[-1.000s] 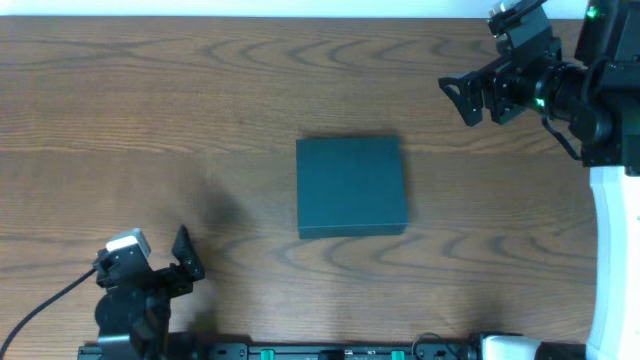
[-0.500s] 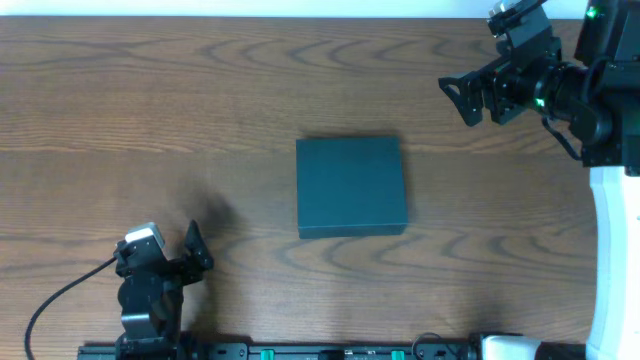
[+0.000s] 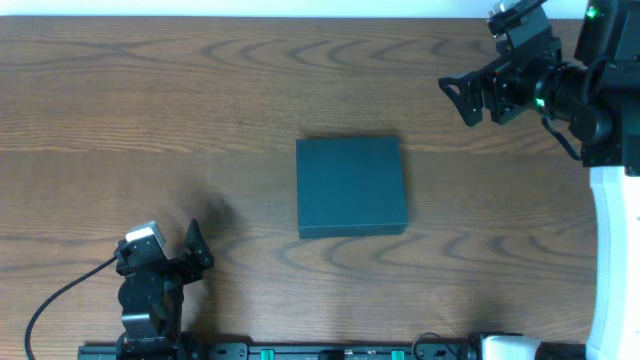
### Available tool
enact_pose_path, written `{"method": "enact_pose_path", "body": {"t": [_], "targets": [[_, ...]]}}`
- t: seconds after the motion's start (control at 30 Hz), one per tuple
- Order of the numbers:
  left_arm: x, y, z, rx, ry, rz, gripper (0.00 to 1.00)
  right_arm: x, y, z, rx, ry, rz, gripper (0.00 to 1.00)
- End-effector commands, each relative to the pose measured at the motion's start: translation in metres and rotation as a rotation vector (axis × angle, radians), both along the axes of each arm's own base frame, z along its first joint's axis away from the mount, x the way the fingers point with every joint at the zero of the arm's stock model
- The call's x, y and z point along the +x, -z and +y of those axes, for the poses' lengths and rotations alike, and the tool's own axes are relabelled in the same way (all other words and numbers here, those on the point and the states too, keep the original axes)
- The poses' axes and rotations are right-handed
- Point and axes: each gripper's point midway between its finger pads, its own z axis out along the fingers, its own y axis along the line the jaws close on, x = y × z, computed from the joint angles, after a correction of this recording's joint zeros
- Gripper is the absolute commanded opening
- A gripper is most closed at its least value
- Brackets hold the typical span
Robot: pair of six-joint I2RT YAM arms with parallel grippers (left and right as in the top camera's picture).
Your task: Pack container
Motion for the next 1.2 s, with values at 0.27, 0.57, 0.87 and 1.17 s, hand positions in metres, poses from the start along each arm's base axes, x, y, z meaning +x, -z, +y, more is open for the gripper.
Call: {"method": "enact_pose_path", "body": {"t": [0.27,0.57,0.87,1.17], "targets": [[0.0,0.006,0.001,0.005,-0.006,0.008,0.95,-0.001,-0.002,0.002,0.007,-0.003,-0.004,0.99],[0.0,0.006,0.001,0.006,-0.006,0.008,0.95,-0.025,-0.029,0.009,0.008,-0.025,-0.08,0.99],[0.0,0.006,0.001,0.006,-0.006,0.008,0.95,-0.13,-0.088,0.011,0.015,-0.045,-0.337,0.99],[0.0,0.006,0.001,0.006,-0.006,0.008,0.95,-0.189,0.008,-0.006,-0.05,0.017,-0.416,0.99]]}}
